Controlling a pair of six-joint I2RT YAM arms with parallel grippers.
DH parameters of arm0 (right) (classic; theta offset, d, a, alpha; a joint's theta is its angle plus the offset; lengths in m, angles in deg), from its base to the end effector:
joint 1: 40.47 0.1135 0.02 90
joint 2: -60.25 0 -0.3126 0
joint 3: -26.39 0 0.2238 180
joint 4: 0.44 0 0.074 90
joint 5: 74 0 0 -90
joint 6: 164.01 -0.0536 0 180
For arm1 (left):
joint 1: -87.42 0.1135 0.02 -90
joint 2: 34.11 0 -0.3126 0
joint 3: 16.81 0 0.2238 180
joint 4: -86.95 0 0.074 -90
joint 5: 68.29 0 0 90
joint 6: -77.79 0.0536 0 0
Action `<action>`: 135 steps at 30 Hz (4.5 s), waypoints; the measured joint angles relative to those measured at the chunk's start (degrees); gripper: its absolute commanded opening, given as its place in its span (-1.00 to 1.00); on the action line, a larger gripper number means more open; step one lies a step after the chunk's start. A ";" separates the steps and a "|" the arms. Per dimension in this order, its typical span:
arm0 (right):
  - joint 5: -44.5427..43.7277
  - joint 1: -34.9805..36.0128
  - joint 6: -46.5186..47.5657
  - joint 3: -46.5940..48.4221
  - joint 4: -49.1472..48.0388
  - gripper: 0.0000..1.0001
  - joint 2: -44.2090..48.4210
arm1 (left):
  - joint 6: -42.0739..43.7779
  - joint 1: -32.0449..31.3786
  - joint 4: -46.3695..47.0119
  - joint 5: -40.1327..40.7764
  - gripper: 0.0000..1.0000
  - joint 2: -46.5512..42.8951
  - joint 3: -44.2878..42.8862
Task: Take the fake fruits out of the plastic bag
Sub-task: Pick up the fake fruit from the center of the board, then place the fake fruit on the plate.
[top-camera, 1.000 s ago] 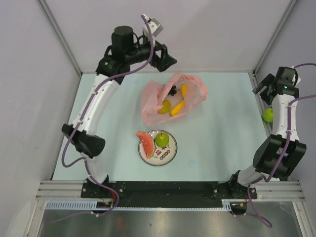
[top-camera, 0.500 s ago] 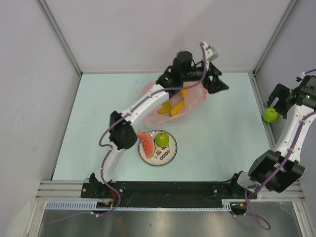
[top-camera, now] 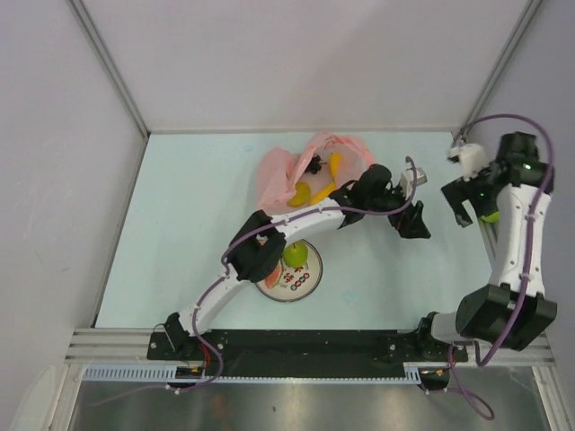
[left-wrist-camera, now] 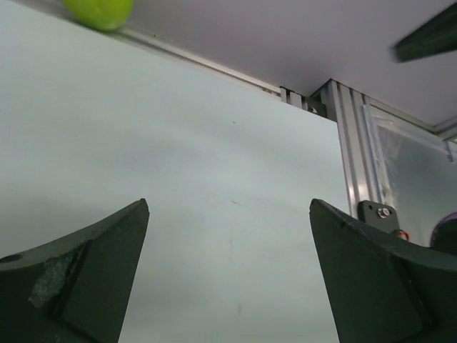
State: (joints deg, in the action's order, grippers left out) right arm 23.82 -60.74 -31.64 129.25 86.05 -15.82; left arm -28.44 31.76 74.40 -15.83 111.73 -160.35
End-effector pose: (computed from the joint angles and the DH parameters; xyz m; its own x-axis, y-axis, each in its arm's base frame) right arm 0.1983 -0.0654 0.4080 -0.7863 -0.4213 -0.4519 -0.3398 0.9058 -0.2532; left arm 0.3199 -0.5261 0.2502 -0.4147 0.2141 -0.8844 0.9072 0.0217 -0.4201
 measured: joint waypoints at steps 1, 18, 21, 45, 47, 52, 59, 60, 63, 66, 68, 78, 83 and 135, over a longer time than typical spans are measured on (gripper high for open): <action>-1.99 2.03 4.20 0.07 0.55 0.99 -1.70 | -0.55 0.44 0.79 -0.48 0.99 -2.58 4.39; -23.43 3.13 41.35 22.16 3.63 0.93 -39.89 | 4.92 9.46 -6.16 -6.86 0.99 -42.53 32.85; -21.94 1.95 43.06 22.62 3.72 0.98 -43.65 | 7.63 9.64 -10.69 -6.78 1.00 -44.17 33.16; -19.98 -2.29 55.25 28.76 -2.47 0.98 -55.28 | 14.86 4.17 -23.93 -1.79 0.99 -43.80 34.49; -19.93 -1.57 55.54 28.76 -3.17 0.98 -55.36 | 14.93 4.15 -24.24 -1.66 1.00 -43.04 34.42; -20.39 -0.50 56.46 31.19 -4.00 0.99 -58.25 | 15.04 4.20 -25.05 -1.53 1.00 -41.86 34.42; -22.05 -1.05 56.48 37.70 -1.36 0.92 -64.59 | 15.04 4.20 -25.05 -1.53 1.00 -41.83 34.42; -22.60 -1.14 56.39 38.10 -0.37 0.83 -64.85 | 15.04 4.20 -25.05 -1.53 0.99 -41.83 34.42; -24.15 -1.44 55.98 38.99 1.66 0.52 -65.22 | 15.02 4.20 -25.03 -1.36 1.00 -41.83 34.42; -25.29 -1.62 55.39 39.26 2.64 0.15 -65.26 | 15.02 4.26 -25.05 -1.18 0.99 -41.79 34.34; -25.38 -1.62 54.82 39.28 3.06 0.06 -65.26 | 15.02 4.31 -24.98 -1.16 0.99 -41.68 34.18; -18.58 4.09 51.54 31.15 -6.25 0.07 -53.22 | 16.33 4.85 -26.51 0.11 1.00 -41.59 31.23; -4.85 11.93 43.52 28.50 -9.33 0.09 -36.87 | 19.87 8.41 -28.17 4.50 1.00 -42.82 27.21; 75.82 24.81 -14.91 -14.69 -6.80 0.11 -2.91 | 27.04 15.10 -33.86 -17.16 -0.14 -54.82 39.80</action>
State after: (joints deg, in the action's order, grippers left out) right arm 99.64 -35.94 -46.55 114.56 79.25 -18.73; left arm -1.40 46.86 40.55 -32.99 56.92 -120.55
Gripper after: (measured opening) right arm 0.647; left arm 0.401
